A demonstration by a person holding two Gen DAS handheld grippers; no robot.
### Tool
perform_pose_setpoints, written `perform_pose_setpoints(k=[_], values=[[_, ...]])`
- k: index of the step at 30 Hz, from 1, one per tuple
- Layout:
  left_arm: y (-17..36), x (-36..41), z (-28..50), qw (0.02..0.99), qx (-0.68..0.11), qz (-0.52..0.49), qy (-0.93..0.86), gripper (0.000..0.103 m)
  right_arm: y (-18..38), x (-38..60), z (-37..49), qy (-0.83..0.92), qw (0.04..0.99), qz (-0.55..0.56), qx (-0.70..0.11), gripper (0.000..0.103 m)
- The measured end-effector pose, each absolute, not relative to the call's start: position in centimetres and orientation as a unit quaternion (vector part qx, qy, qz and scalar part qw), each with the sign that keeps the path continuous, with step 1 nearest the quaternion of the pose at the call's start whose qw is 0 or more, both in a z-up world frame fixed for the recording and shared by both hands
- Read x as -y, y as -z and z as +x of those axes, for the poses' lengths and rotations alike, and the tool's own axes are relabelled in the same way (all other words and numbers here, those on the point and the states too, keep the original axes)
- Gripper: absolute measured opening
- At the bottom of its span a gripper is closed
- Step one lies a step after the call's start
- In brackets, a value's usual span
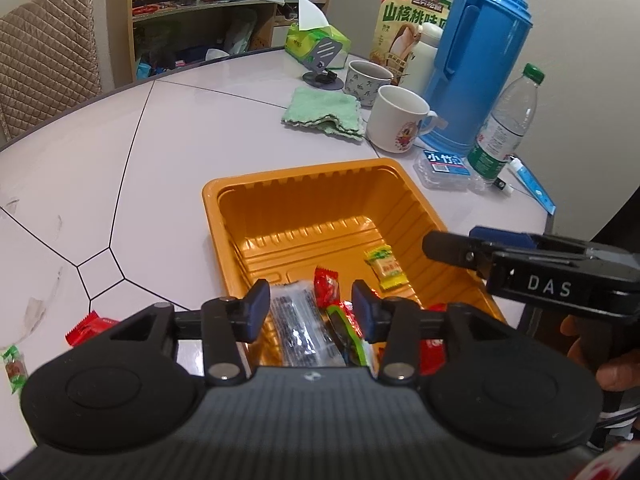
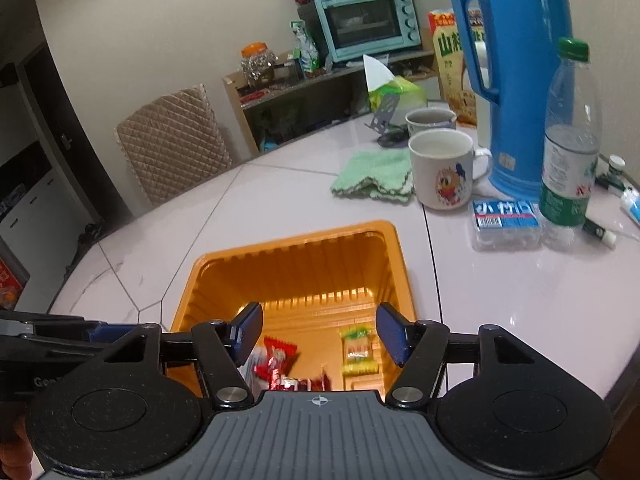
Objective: Organize snacks
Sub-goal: 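Open both grippers to drop the candies into the orange tray, then move both grippers back toward the red packet and green candy on the table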
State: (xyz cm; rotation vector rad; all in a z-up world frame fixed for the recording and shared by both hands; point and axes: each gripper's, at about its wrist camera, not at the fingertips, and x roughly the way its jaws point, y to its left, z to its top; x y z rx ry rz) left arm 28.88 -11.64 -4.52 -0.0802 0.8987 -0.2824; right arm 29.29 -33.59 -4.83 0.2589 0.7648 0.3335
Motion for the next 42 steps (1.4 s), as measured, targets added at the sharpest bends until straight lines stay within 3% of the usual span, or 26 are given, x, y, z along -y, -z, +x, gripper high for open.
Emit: perform_pose_setpoints(k=[10,21,24,42], values=[[3.1,11.2,25.3,0.894,-0.425,-0.045,0.138,0.060,4.7,34.5,25.8,-0.151,0.891,0.143,-0.404,0.080],[2.4,9.7,21.0,0.894,-0.428,-0.055,0.121,0.073,3.6,34.0,22.2,-0.156,0.887,0.133,-0.414,0.082],[2.2,9.0,19.6,0.894,-0.429,-0.060,0.113,0.082,3.3,33.4,21.0,-0.163,0.887,0.126,-0.414,0.084],[3.4,3.0,13.5,0.884,-0.455,-0.099,0.034,0.083,4.3,27.3,16.8,-0.237,0.857,0.076,-0.451,0.088]])
